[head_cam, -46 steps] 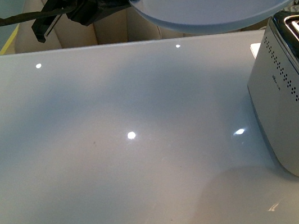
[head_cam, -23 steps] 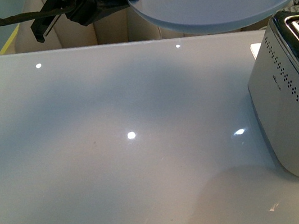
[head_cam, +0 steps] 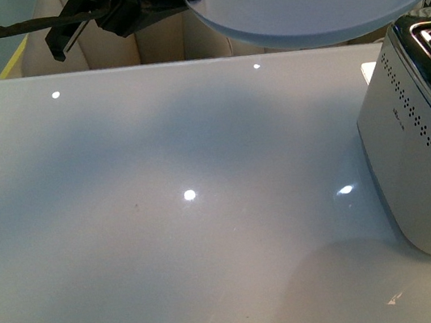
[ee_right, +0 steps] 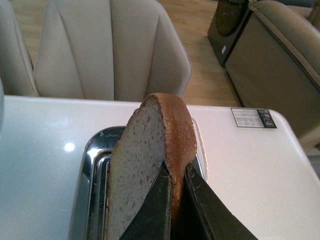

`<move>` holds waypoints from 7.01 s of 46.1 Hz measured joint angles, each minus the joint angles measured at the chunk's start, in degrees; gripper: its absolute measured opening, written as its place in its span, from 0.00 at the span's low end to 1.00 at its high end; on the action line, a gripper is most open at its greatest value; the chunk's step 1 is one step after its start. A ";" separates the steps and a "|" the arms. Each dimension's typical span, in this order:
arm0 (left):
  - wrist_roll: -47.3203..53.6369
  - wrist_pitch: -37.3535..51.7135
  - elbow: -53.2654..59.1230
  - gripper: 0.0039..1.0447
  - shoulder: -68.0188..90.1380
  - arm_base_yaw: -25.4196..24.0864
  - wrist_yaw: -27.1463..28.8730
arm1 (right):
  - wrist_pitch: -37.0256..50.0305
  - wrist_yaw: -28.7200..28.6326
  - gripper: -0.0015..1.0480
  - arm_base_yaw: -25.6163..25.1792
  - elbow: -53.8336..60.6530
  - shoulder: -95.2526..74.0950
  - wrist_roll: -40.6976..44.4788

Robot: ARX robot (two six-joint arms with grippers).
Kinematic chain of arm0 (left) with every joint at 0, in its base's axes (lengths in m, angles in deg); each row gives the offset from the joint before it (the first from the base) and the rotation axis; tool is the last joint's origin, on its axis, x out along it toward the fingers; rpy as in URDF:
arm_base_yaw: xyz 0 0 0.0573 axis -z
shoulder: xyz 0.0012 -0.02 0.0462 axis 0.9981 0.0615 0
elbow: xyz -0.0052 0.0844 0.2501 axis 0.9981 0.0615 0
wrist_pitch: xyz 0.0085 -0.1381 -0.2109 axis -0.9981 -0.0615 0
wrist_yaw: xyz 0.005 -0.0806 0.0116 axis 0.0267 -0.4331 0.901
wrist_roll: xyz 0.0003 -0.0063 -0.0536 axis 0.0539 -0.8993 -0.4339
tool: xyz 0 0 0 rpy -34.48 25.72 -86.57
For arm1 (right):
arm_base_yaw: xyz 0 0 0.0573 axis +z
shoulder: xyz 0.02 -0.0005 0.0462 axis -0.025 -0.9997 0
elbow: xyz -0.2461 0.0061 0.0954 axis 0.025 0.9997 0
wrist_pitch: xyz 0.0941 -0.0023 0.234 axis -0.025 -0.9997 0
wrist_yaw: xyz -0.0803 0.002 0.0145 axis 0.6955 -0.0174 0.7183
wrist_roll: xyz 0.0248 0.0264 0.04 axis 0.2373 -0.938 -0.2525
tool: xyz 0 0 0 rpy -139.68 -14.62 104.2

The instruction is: Left arm holds plate, right arm toasts bread

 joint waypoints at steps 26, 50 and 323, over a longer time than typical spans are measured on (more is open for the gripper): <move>0.00 0.00 0.00 0.03 0.00 0.00 -0.02 | 5.27 4.83 0.03 2.21 1.20 -7.85 3.52; 0.00 0.00 0.00 0.03 0.00 0.00 0.00 | 2.08 5.88 0.03 3.89 4.87 -1.22 3.56; 19.74 -4.85 -5.68 0.03 8.20 -21.16 -5.57 | -19.89 -22.67 0.92 -8.66 30.95 69.31 -3.98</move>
